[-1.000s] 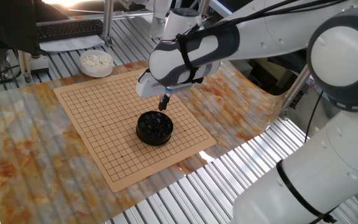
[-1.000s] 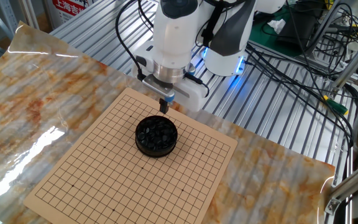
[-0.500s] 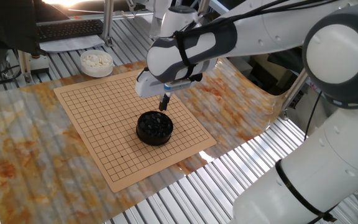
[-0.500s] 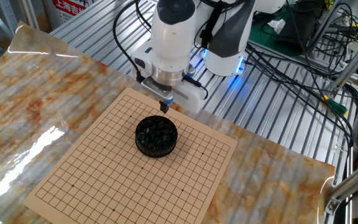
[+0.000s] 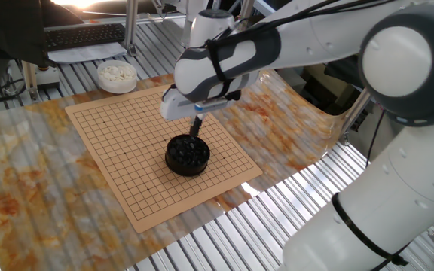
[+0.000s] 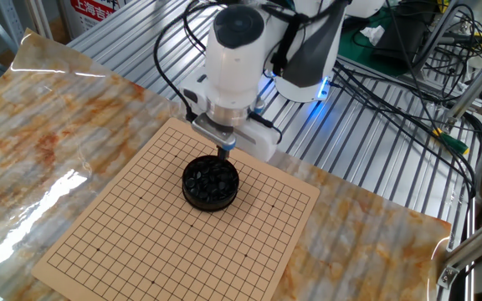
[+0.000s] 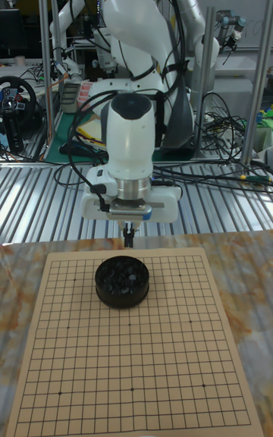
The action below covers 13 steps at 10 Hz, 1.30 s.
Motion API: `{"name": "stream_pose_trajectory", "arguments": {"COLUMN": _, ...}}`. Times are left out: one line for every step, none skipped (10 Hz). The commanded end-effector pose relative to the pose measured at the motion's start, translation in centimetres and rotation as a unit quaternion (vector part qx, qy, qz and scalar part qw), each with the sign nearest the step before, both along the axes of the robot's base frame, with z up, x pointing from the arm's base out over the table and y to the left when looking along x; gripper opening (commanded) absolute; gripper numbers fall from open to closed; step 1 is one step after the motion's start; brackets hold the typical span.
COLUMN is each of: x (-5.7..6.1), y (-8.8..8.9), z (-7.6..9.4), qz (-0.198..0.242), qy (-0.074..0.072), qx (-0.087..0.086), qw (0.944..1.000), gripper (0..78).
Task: Play the first move as black on the 3-4 point in the upper right corner of the Go board
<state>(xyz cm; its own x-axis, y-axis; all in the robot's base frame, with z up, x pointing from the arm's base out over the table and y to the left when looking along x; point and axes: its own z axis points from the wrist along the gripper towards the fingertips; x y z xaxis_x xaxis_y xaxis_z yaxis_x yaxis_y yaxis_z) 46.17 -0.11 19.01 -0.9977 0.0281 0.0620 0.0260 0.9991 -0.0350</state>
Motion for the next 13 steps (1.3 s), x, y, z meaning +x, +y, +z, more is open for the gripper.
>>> {"name": "stream_pose_trajectory", "arguments": {"x": 0.6, "y": 0.2, "z": -0.7, "qz": 0.001, "qy": -0.004, "qx": 0.000, "qw": 1.0000, "gripper": 0.0}}
{"name": "stream_pose_trajectory", "arguments": {"x": 0.9, "y": 0.3, "z": -1.2, "qz": 0.000, "qy": -0.008, "qx": 0.000, "qw": 1.0000, "gripper": 0.0}}
{"name": "stream_pose_trajectory", "arguments": {"x": 1.1, "y": 0.4, "z": -1.6, "qz": -0.001, "qy": -0.013, "qx": -0.001, "qw": 0.9999, "gripper": 0.0}}
{"name": "stream_pose_trajectory", "arguments": {"x": 1.5, "y": 0.5, "z": -2.4, "qz": -0.001, "qy": -0.021, "qx": -0.001, "qw": 0.9998, "gripper": 0.0}}
{"name": "stream_pose_trajectory", "arguments": {"x": 1.7, "y": 0.4, "z": -2.7, "qz": 0.000, "qy": -0.024, "qx": -0.001, "qw": 0.9997, "gripper": 0.0}}
{"name": "stream_pose_trajectory", "arguments": {"x": 2.0, "y": 0.2, "z": -3.2, "qz": 0.000, "qy": -0.029, "qx": 0.000, "qw": 0.9996, "gripper": 0.0}}
{"name": "stream_pose_trajectory", "arguments": {"x": 2.4, "y": -0.1, "z": -3.8, "qz": 0.006, "qy": -0.029, "qx": 0.001, "qw": 0.9995, "gripper": 0.0}}
{"name": "stream_pose_trajectory", "arguments": {"x": 2.8, "y": -0.6, "z": -4.3, "qz": 0.016, "qy": -0.026, "qx": 0.005, "qw": 0.9995, "gripper": 0.0}}
{"name": "stream_pose_trajectory", "arguments": {"x": 3.0, "y": -0.9, "z": -4.5, "qz": 0.019, "qy": -0.024, "qx": 0.011, "qw": 0.9995, "gripper": 0.0}}
{"name": "stream_pose_trajectory", "arguments": {"x": 3.2, "y": -1.3, "z": -4.7, "qz": 0.022, "qy": -0.025, "qx": 0.016, "qw": 0.9993, "gripper": 0.0}}
{"name": "stream_pose_trajectory", "arguments": {"x": 3.2, "y": -1.3, "z": -4.7, "qz": 0.020, "qy": -0.025, "qx": 0.016, "qw": 0.9993, "gripper": 0.0}}
{"name": "stream_pose_trajectory", "arguments": {"x": 3.2, "y": -1.2, "z": -4.8, "qz": 0.016, "qy": -0.026, "qx": 0.020, "qw": 0.9993, "gripper": 0.0}}
{"name": "stream_pose_trajectory", "arguments": {"x": 3.2, "y": -1.2, "z": -4.8, "qz": 0.016, "qy": -0.026, "qx": 0.021, "qw": 0.9993, "gripper": 0.0}}
